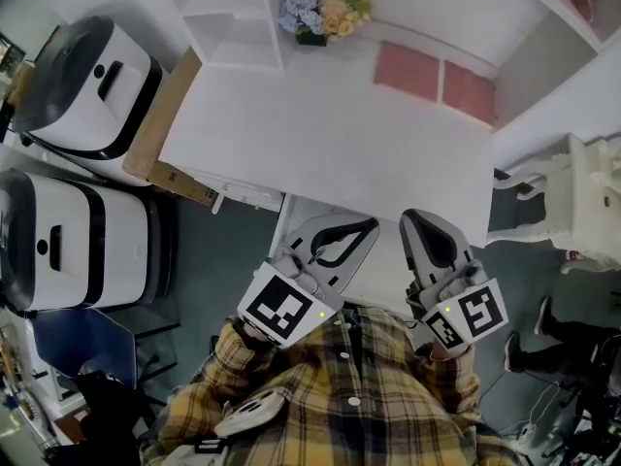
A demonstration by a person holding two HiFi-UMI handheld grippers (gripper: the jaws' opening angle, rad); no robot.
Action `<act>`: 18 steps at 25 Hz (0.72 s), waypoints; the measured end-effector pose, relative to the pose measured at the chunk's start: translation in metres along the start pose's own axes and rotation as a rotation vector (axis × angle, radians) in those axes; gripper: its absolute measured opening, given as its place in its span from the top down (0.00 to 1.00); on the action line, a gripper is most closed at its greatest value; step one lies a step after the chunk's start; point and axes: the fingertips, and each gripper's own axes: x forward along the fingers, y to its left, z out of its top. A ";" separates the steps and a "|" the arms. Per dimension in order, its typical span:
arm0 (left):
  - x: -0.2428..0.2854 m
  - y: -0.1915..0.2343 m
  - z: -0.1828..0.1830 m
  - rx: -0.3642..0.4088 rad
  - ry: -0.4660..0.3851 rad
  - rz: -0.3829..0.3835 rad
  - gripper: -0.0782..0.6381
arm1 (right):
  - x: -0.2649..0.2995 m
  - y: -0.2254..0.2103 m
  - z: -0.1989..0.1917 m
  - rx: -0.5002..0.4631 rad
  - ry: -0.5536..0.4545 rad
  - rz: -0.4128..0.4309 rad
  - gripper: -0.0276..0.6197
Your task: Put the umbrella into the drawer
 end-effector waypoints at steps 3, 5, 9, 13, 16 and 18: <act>0.002 0.001 0.002 0.000 -0.004 0.000 0.86 | -0.001 0.001 0.002 0.003 -0.004 0.007 0.93; 0.002 0.002 0.003 0.000 -0.003 0.002 0.86 | -0.001 0.001 0.001 0.007 -0.003 0.011 0.93; 0.003 0.003 0.008 0.002 -0.023 -0.002 0.86 | 0.001 0.000 0.001 0.002 -0.002 0.015 0.93; 0.002 0.001 0.011 0.042 -0.025 -0.017 0.86 | 0.000 0.002 0.003 -0.004 -0.003 0.018 0.93; 0.000 -0.002 0.013 0.094 -0.032 -0.020 0.86 | -0.001 0.003 0.003 0.000 -0.007 0.017 0.93; -0.001 -0.003 0.016 0.113 -0.042 -0.023 0.86 | -0.001 0.005 0.003 0.001 -0.005 0.023 0.93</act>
